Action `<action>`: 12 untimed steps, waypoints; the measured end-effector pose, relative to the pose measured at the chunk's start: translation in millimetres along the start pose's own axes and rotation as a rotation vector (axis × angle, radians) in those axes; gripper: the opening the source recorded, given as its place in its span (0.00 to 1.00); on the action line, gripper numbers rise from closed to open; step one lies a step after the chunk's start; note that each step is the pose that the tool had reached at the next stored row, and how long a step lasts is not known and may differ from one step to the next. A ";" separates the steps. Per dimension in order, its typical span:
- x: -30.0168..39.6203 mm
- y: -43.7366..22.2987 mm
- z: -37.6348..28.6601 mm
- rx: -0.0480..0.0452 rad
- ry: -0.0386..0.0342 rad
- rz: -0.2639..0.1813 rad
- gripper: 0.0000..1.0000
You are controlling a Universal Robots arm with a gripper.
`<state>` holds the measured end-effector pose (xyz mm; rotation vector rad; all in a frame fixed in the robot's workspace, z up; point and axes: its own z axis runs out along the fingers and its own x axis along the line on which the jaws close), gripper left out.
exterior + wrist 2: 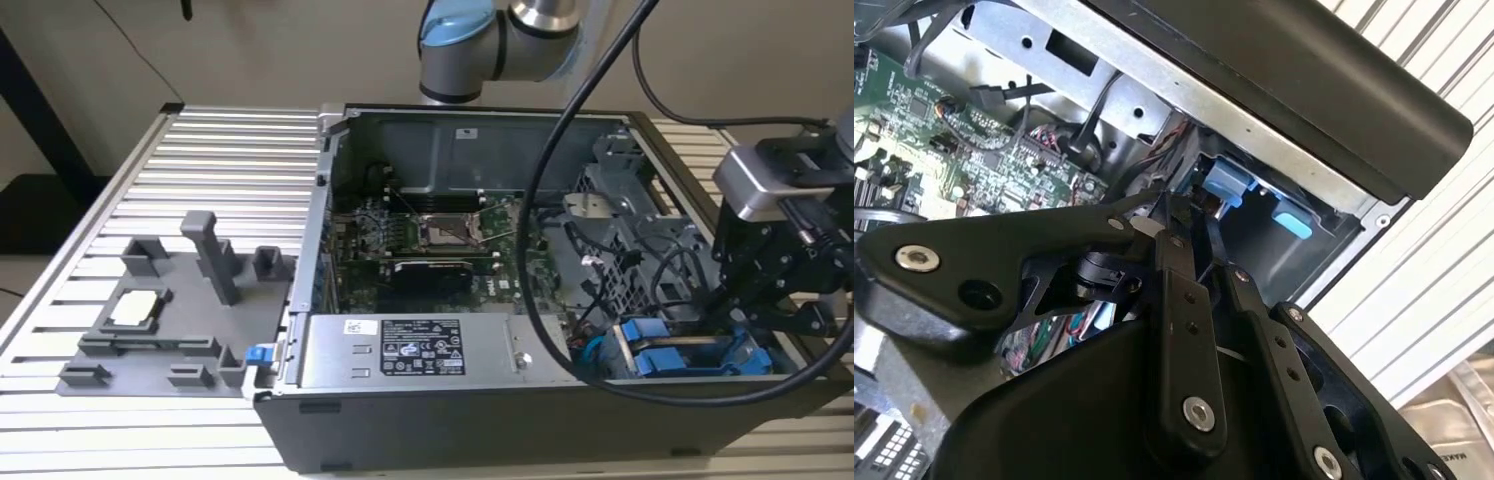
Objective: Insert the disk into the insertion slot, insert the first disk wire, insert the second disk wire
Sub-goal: 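Insert the first disk wire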
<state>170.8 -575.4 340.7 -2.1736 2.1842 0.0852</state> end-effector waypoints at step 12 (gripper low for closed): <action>0.0 0.1 0.2 0.0000 -0.0016 0.000 0.19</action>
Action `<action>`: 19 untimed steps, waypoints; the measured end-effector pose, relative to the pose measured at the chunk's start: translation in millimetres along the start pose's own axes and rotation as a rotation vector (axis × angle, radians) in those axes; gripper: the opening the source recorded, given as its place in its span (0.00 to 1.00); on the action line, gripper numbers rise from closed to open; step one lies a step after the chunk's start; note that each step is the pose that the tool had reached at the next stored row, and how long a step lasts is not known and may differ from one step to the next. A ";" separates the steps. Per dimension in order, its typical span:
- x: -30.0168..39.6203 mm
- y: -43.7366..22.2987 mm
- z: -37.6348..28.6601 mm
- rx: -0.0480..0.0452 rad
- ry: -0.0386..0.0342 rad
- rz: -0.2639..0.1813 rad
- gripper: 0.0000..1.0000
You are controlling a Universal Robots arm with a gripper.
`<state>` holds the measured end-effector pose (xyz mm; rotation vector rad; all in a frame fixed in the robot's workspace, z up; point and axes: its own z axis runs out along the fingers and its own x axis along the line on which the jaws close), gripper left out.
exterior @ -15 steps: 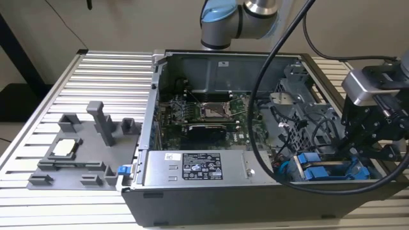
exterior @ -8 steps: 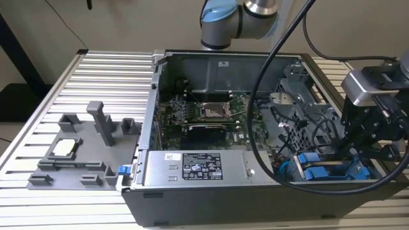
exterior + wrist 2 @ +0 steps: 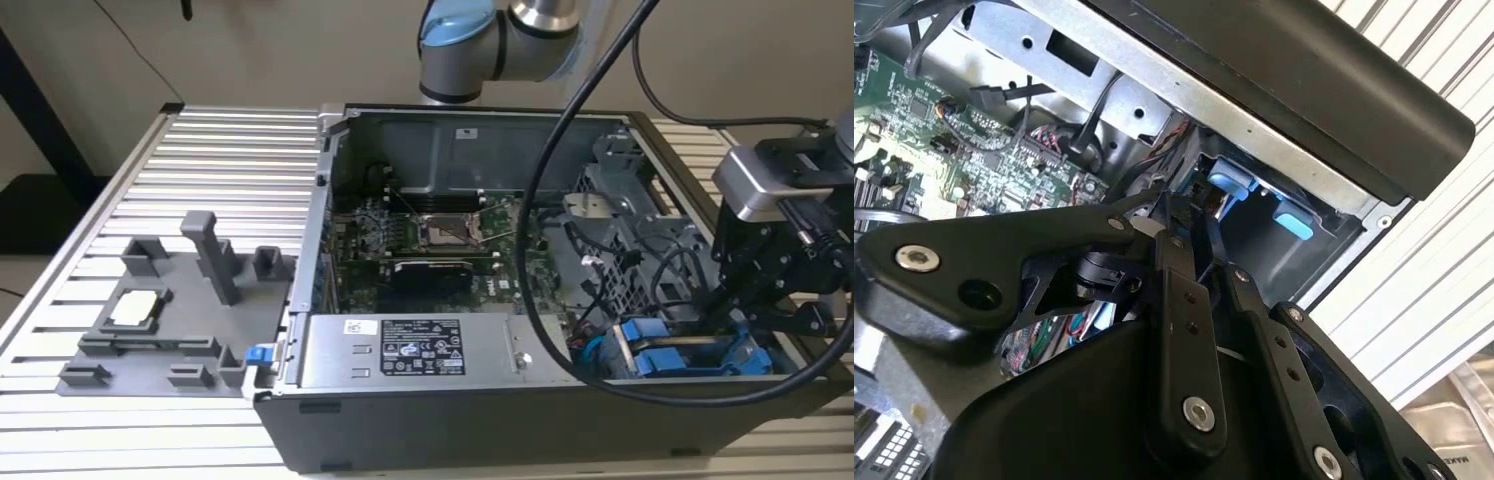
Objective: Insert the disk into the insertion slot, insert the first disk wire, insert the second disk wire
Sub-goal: 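Insert the first disk wire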
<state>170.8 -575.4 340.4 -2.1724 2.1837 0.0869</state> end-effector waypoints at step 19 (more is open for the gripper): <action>-1.2 2.2 -0.5 0.0146 0.0007 -0.001 0.19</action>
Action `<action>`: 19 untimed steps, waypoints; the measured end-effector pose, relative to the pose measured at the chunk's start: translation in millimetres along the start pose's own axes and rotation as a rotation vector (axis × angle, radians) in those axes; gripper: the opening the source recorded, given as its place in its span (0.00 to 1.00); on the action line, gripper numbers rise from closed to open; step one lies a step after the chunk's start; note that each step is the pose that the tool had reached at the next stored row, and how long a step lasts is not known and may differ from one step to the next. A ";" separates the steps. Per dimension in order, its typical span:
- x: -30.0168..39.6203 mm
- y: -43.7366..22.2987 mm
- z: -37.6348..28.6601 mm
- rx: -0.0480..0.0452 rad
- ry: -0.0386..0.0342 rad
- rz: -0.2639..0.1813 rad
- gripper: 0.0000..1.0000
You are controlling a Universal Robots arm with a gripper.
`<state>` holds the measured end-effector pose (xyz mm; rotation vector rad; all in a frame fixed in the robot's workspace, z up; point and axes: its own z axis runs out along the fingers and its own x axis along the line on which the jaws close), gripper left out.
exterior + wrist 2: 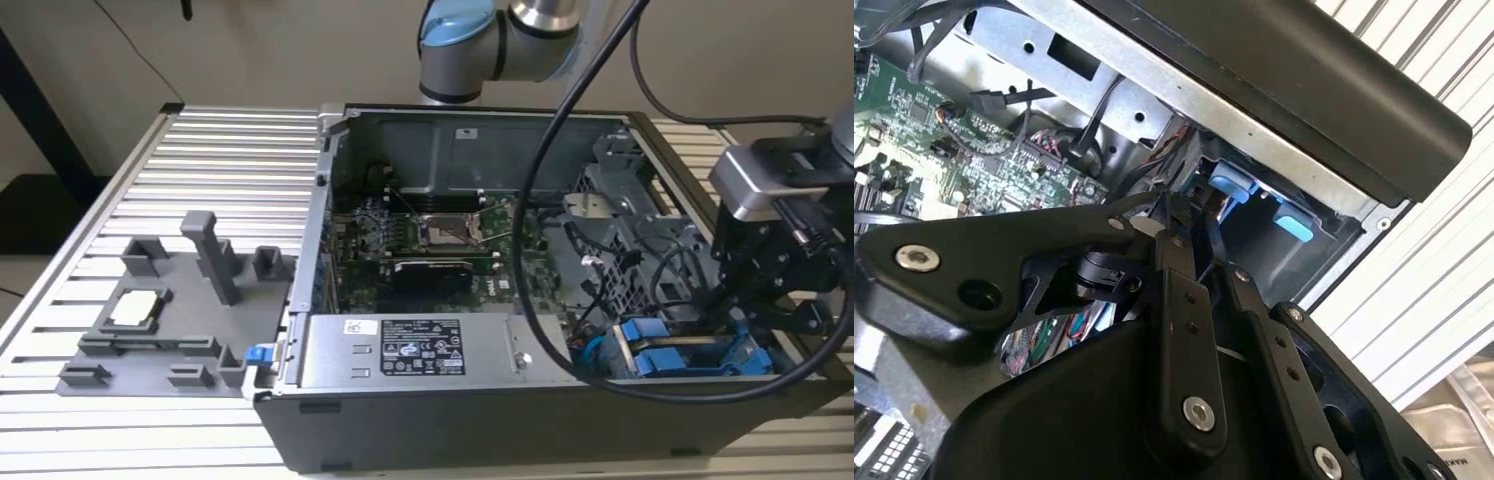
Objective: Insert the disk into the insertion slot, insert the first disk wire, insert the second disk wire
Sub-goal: 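Insert the first disk wire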
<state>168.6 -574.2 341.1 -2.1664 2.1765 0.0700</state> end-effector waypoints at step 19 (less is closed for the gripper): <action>0.6 1.9 10.3 0.0092 0.0000 0.000 0.19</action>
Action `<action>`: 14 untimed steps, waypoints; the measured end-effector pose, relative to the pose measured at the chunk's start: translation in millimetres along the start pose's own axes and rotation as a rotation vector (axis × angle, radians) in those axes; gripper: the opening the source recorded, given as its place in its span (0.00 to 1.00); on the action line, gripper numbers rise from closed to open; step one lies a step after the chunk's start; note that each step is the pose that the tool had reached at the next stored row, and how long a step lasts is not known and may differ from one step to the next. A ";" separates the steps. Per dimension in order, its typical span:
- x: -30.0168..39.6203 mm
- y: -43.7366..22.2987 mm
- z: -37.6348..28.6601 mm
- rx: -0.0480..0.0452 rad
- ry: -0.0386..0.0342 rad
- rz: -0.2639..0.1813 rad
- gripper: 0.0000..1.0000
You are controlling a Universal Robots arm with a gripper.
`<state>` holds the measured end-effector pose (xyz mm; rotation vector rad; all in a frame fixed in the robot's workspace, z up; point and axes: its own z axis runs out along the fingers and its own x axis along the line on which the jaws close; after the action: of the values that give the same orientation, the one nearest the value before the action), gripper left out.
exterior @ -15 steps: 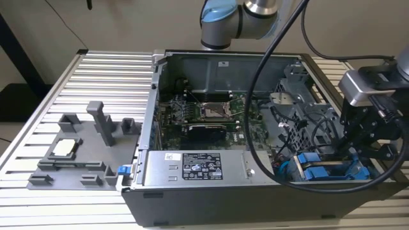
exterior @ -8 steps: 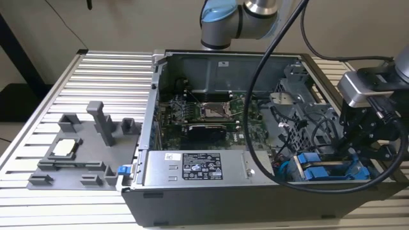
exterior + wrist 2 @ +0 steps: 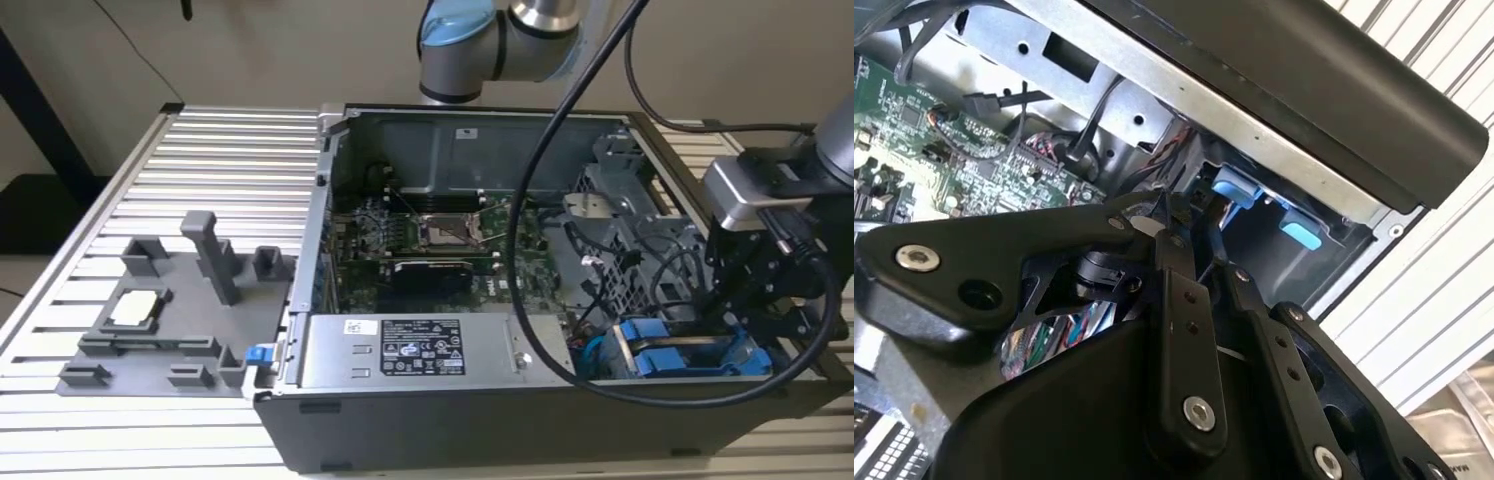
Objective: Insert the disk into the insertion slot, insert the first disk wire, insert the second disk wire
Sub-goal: 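Insert the first disk wire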
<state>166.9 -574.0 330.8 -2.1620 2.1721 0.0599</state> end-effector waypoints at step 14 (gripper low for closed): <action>-1.8 -0.6 -20.6 0.0000 -0.0001 0.000 0.27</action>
<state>167.0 -573.9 351.4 -2.1620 2.1720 0.0600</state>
